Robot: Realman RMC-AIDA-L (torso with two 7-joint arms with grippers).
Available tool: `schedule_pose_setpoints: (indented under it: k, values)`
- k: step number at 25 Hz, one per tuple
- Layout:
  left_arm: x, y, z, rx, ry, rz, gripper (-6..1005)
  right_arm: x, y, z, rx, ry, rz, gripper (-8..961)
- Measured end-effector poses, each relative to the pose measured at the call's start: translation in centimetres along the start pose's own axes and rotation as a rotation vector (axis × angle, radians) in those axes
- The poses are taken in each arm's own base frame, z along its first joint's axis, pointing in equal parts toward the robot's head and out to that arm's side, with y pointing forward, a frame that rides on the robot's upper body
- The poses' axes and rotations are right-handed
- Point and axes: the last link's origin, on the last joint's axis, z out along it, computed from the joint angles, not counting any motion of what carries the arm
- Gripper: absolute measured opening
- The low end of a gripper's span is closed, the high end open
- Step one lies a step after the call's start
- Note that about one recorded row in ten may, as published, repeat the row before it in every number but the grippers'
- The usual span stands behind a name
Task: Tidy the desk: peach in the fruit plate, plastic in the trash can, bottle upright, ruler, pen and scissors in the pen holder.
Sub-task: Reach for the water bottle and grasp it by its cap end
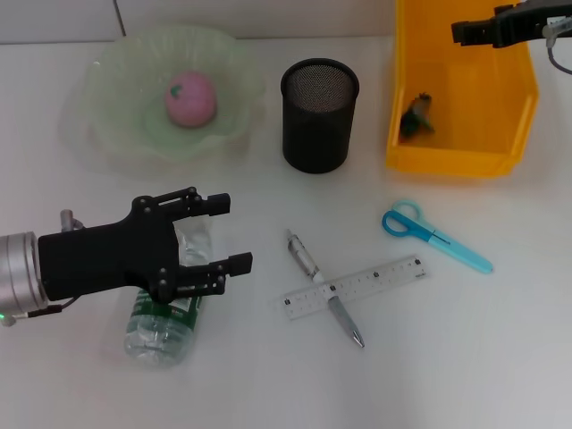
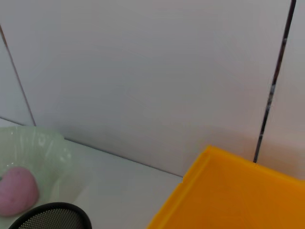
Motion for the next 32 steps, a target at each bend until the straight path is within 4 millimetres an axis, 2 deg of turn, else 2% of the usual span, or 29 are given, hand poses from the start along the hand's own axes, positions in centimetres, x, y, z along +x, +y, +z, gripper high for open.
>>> schedule_pose_setpoints:
  k: [3,5,6,7,9,10,11,12,13,14,15,16,17,18,20,22,23,28,32]
  values:
    - [0.8,0.4,-0.2,-0.038,0.034,0.006,790,0.0,-0.1,-1.0,0.013,-0.026,-0.016,702]
    - [2.3,0.5,-0.6,-0.059,0.08,-0.023,790,0.7,0.1,-2.9,-0.006,-0.094,-0.038,788]
    - [2.3,0.5,-0.6,-0.059,0.08,-0.023,790,0.7,0.1,-2.9,-0.006,-0.094,-0.038,791]
    - [3.3,0.3,-0.7,-0.059,0.078,-0.08,790,1.8,0.7,-4.1,-0.084,-0.16,-0.034,794]
    - [3.8,0.0,-0.7,-0.048,0.051,-0.122,788,2.6,1.0,-4.5,-0.128,-0.187,-0.037,801]
    - [4.4,-0.5,-0.5,-0.019,-0.005,-0.172,787,4.4,1.8,-5.4,-0.232,-0.259,-0.063,804]
    - [4.4,-0.5,-0.5,-0.019,-0.005,-0.172,786,4.4,1.8,-5.4,-0.232,-0.259,-0.063,807]
    - [4.8,-0.7,-0.1,0.01,-0.056,-0.187,785,6.7,2.6,-6.2,-0.327,-0.312,-0.105,810]
    - [4.8,-0.7,-0.1,0.01,-0.056,-0.187,784,6.7,2.6,-6.2,-0.327,-0.312,-0.105,813]
    - [5.3,-0.8,0.3,0.04,-0.108,-0.199,783,7.9,3.1,-6.6,-0.379,-0.332,-0.133,816]
    - [5.8,-0.9,0.7,0.074,-0.155,-0.207,783,10.2,3.9,-6.8,-0.457,-0.343,-0.175,820]
    - [6.9,-0.7,1.4,0.142,-0.245,-0.201,782,10.2,3.9,-6.8,-0.457,-0.343,-0.175,823]
    - [6.9,-0.7,1.4,0.142,-0.245,-0.201,781,12.8,4.5,-6.6,-0.521,-0.312,-0.208,826]
    - [6.9,-0.7,1.4,0.142,-0.245,-0.201,780,12.8,4.5,-6.6,-0.521,-0.312,-0.208,826]
    - [9.3,-0.7,3.1,0.332,-0.413,-0.263,778,16.2,5.4,-6.3,-0.604,-0.264,-0.256,825]
    - [9.8,-0.7,3.4,0.373,-0.442,-0.292,776,17.8,5.6,-6.2,-0.629,-0.257,-0.261,824]
    - [10.5,-0.8,4.1,0.439,-0.497,-0.328,775,18.3,5.6,-6.2,-0.634,-0.257,-0.259,823]
    - [10.3,-1.0,5.6,0.557,-0.647,-0.344,770,19.4,5.3,-6.3,-0.622,-0.256,-0.219,821]
    - [9.6,-1.4,6.9,0.534,-0.708,-0.379,766,19.7,5.2,-6.3,-0.62,-0.256,-0.205,820]
